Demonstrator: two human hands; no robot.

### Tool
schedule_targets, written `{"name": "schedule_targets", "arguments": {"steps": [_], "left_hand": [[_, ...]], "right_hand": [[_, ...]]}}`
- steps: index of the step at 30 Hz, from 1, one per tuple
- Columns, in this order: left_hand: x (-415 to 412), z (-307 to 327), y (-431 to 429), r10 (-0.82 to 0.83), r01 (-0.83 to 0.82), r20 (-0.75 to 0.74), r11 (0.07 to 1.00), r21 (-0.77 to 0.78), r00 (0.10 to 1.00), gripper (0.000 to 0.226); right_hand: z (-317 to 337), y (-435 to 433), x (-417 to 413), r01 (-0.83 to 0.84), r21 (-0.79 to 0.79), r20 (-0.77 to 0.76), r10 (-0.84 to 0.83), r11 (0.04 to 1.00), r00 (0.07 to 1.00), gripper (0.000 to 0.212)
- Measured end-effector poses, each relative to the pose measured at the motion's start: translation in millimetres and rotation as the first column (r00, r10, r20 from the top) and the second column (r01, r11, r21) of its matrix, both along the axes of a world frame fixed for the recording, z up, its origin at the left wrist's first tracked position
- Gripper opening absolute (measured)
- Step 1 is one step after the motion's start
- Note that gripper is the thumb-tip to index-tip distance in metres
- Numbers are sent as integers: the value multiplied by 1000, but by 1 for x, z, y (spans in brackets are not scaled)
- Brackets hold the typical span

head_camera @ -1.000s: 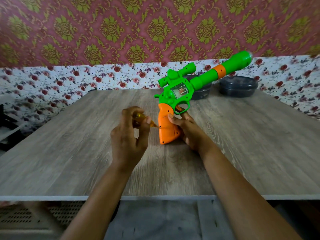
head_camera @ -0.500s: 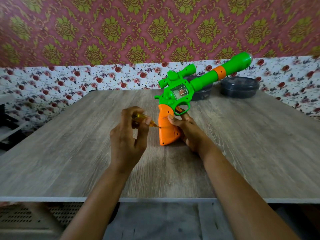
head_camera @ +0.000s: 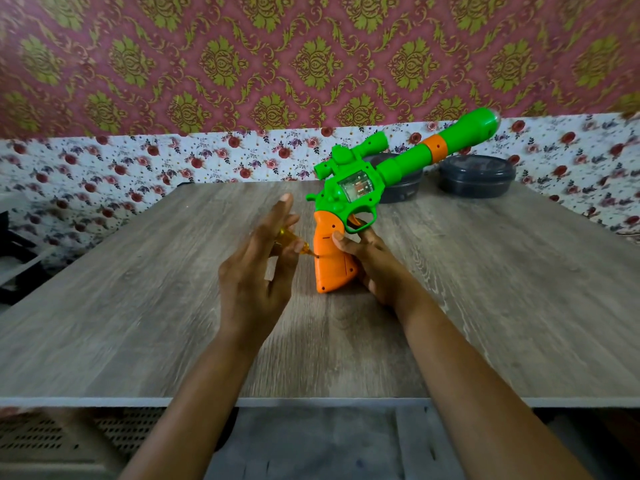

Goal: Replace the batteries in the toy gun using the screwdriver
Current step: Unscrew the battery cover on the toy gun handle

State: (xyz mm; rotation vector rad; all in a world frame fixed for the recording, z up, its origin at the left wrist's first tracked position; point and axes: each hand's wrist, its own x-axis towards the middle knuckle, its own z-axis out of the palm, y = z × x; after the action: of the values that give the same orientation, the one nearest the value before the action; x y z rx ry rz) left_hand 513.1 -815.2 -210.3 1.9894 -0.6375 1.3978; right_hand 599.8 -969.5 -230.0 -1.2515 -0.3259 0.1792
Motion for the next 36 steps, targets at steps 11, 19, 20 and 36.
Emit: {"name": "schedule_targets", "arguments": {"steps": [11,19,20,36], "left_hand": [[-4,-1,-1,-73,71,48,996,52,996,35],[-1,-3,1,-45,54,83,992,-115,996,19],[-2,-3,0,-50,58,73,992,-110,996,21],[-3,0,3,9,-5,72,999,-50,997,26]], "right_hand": [[0,-1,-4,-2,-8,33,2,1000,999,42],[1,-1,-4,-6,-31,27,6,1000,1000,40],[0,0,-4,-6,-30,26,7,1000,1000,42],[0,0,-2,8,-8,2,-8,1000,1000,39]]}}
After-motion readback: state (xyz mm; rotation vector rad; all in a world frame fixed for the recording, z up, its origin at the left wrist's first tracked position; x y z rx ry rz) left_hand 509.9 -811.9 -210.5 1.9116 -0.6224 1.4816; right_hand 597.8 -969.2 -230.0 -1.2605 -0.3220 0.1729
